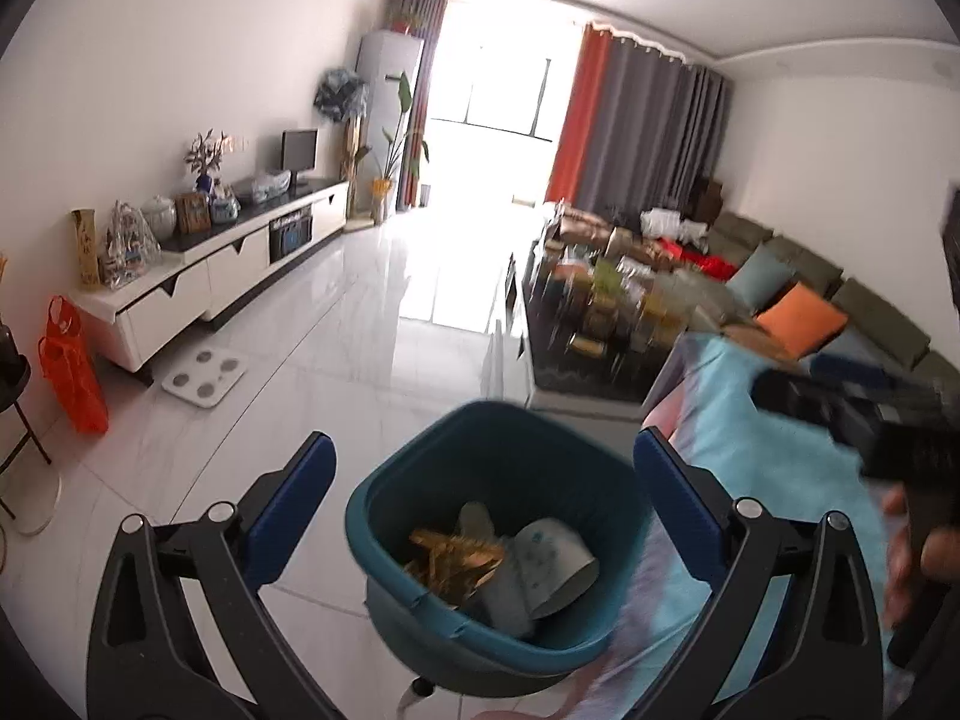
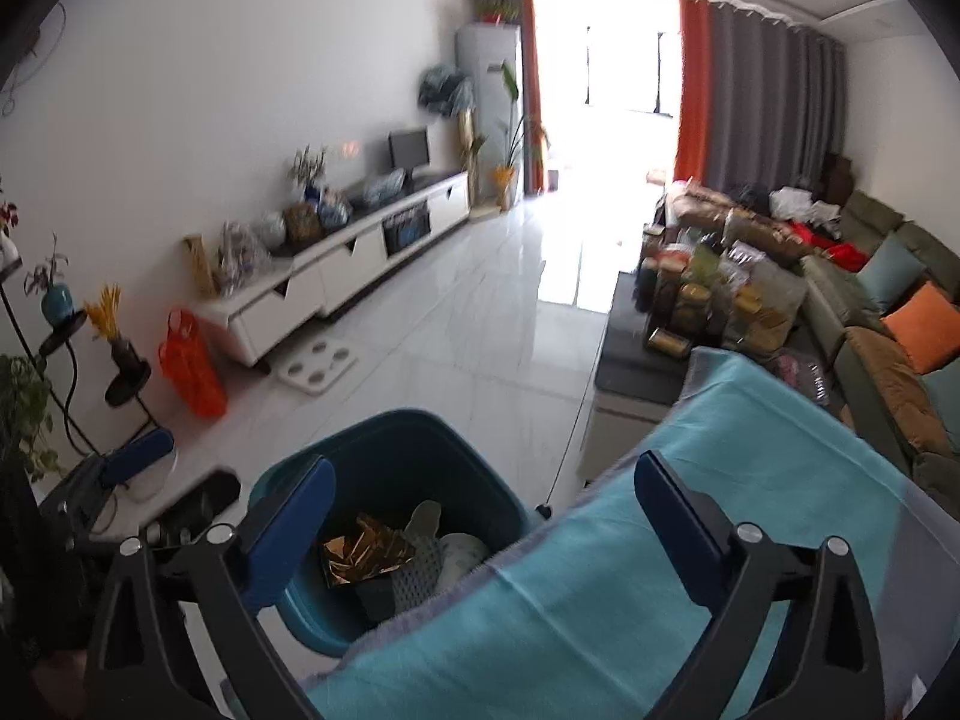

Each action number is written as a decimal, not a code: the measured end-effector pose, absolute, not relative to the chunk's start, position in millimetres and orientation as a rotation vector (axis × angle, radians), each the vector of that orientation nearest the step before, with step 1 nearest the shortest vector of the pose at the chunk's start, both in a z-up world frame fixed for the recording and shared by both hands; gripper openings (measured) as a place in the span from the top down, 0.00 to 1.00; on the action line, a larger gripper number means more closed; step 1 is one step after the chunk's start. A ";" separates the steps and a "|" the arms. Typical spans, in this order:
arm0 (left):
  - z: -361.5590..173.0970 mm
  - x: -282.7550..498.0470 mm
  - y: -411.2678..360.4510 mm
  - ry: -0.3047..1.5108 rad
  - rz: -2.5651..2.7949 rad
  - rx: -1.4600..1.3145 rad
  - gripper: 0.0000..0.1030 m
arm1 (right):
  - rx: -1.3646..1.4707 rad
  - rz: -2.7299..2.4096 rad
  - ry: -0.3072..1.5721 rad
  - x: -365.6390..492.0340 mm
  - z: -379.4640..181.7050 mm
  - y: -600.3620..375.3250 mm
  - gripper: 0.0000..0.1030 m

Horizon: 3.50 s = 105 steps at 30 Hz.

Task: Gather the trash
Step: 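Bring both tools back over the table, then grasp the clear green-printed wrapper with the left tool while the right tool grasps the white tissue, then lift and carry the wrapper in the left tool while the right tool carries the tissue to the bin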

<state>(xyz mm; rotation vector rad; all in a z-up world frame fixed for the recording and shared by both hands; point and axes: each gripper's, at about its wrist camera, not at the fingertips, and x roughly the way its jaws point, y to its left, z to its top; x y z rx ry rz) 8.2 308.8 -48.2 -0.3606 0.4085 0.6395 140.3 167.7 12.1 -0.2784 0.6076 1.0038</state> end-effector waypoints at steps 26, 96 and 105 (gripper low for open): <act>20.8 72.8 53.9 0.267 0.104 -0.077 0.05 | -0.001 0.484 0.368 87.7 11.0 -142.7 0.06; -88.3 228.0 -45.6 0.776 -0.316 -0.083 0.57 | 0.122 0.379 0.718 133.8 -60.2 -224.2 0.95; -54.6 193.2 -15.7 0.674 -0.260 -0.122 0.57 | 0.130 0.367 0.635 127.4 -29.1 -230.3 0.95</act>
